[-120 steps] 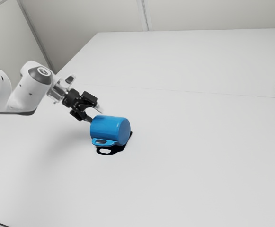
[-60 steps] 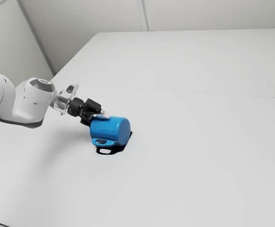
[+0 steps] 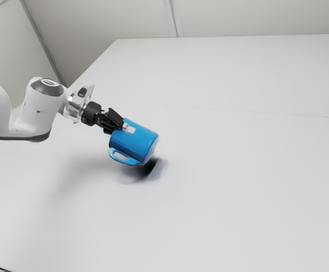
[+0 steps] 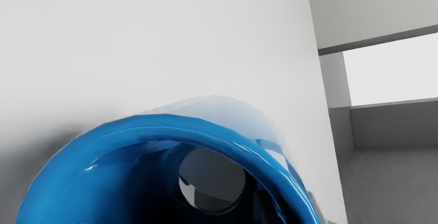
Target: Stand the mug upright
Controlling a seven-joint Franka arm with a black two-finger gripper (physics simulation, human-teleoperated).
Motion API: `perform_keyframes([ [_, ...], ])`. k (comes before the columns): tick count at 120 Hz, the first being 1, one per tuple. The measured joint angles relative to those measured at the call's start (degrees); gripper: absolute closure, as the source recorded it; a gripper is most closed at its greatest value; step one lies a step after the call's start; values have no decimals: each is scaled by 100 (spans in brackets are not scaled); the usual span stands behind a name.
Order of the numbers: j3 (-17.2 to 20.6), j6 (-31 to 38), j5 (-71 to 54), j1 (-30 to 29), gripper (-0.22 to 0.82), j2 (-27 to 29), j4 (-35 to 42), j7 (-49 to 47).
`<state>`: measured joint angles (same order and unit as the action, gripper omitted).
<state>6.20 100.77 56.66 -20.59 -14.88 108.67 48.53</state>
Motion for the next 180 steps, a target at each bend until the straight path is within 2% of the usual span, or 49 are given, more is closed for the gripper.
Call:
perform_keyframes([
  [11,-23,33,-490,271,77,502,7,-83],
  [50,-291,98,-3381,1987,78,1835,185,-1199],
  [70,-186,229,-4437,1885,78,2500,824,-1899],
  [86,-69,890,-4983,1914,78,2756,1524,-2361],
  [111,0,2488,-5464,1948,78,2837,2583,-2944],
  [130,5,3441,-5583,1953,78,2806,3010,-3316],
  [150,7,3895,-5624,1947,78,2577,3121,-3639],
  [180,12,4100,-5635,1942,78,2233,3129,-3978],
])
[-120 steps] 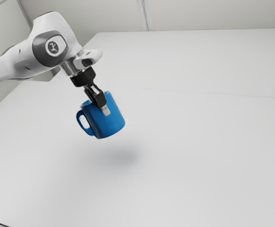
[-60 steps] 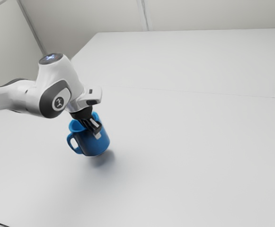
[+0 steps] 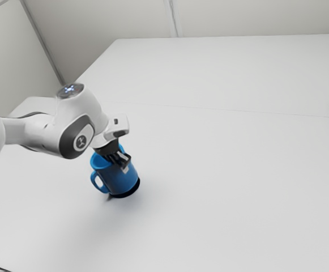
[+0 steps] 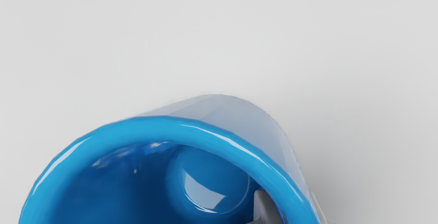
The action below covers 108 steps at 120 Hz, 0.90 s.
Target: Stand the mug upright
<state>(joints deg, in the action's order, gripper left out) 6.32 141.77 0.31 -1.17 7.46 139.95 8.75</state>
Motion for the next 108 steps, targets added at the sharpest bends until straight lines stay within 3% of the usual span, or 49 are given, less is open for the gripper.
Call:
perform_keyframes([
  [8,3,17,6,-1,75,-45,2,-64],
  [38,34,12,164,25,33,8,9,-60],
  [53,44,-76,199,56,18,95,-135,-53],
  [81,37,-1377,295,21,6,150,-1271,-92],
  [108,28,-2955,309,-39,2,-272,-2750,-186],
])
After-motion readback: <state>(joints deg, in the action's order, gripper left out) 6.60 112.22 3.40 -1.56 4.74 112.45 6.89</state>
